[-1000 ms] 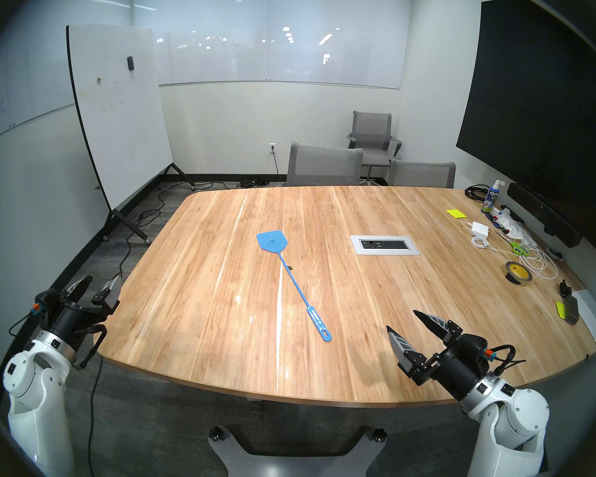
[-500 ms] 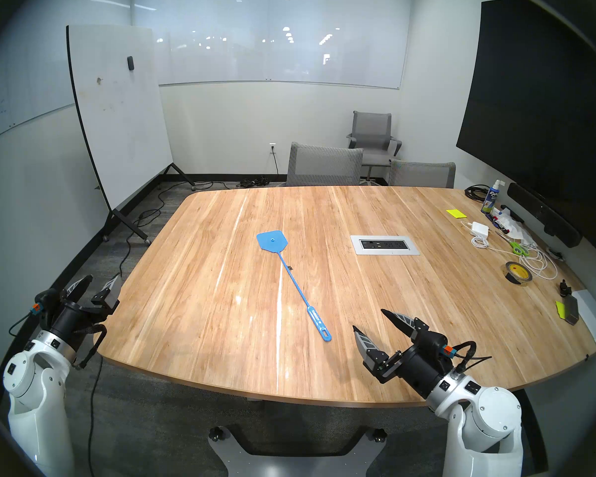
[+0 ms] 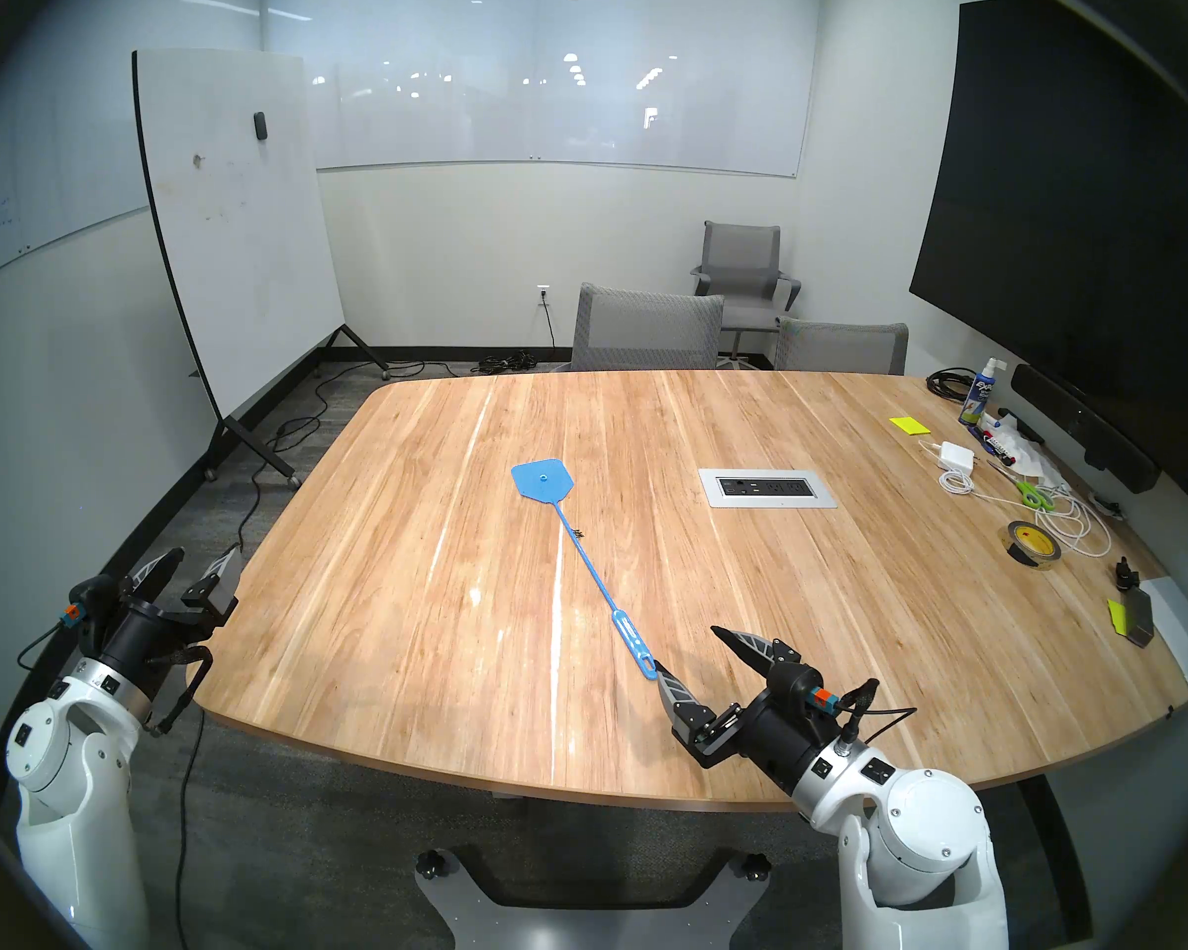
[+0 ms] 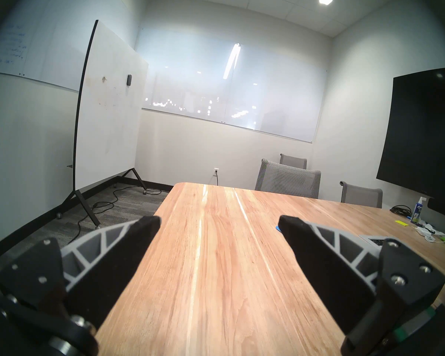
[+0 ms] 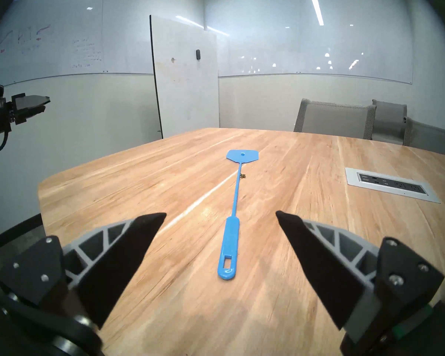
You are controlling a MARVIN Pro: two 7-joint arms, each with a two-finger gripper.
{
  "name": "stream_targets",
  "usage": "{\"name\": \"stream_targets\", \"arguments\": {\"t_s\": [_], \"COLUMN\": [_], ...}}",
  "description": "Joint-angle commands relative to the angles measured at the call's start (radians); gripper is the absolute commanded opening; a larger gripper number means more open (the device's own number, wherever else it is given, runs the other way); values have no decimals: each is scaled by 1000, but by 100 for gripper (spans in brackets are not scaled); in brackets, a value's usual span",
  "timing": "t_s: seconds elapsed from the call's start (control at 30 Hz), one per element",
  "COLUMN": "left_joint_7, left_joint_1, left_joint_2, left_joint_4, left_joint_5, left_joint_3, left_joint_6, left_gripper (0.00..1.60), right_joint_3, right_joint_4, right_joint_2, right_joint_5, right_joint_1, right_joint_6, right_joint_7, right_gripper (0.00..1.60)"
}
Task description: Swat a bug on table
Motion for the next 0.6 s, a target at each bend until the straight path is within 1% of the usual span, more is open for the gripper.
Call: {"name": "stream_targets", "arguments": {"t_s": [0.0,0.1,0.2,0.33,0.47,0.57], "left_joint_7": [2,1,1,0,-1,-1], "left_joint_1": [1,0,0,-1,-2,-2], "left_joint_2": [0,-1,-1,-2,-3,-3], "left_joint_4": [-15,-15,-15,-15,-15,-15], "left_joint_5": [0,0,1,2,3,3], "left_joint_3": [-6,-6,-6,-7,-7,-7], "left_joint_6": [0,1,1,1,2,2], "left_gripper": [160,160,160,160,160,160], "right_joint_3": [-67,-82,-96,-101,-107,-107], "right_joint_4": [28,40,53,62,66,70], "right_joint_2": [48,57,64,67,70,71], "right_joint_5": [-11,-20,-29,-43,-46,-47], "right_joint_1": [68,88,115,132,157,167], "right_joint_6": [20,45,86,96,147,166], "right_joint_7": [-61,-74,-84,-91,-91,-85], "right_gripper": [160,160,160,160,160,160]}}
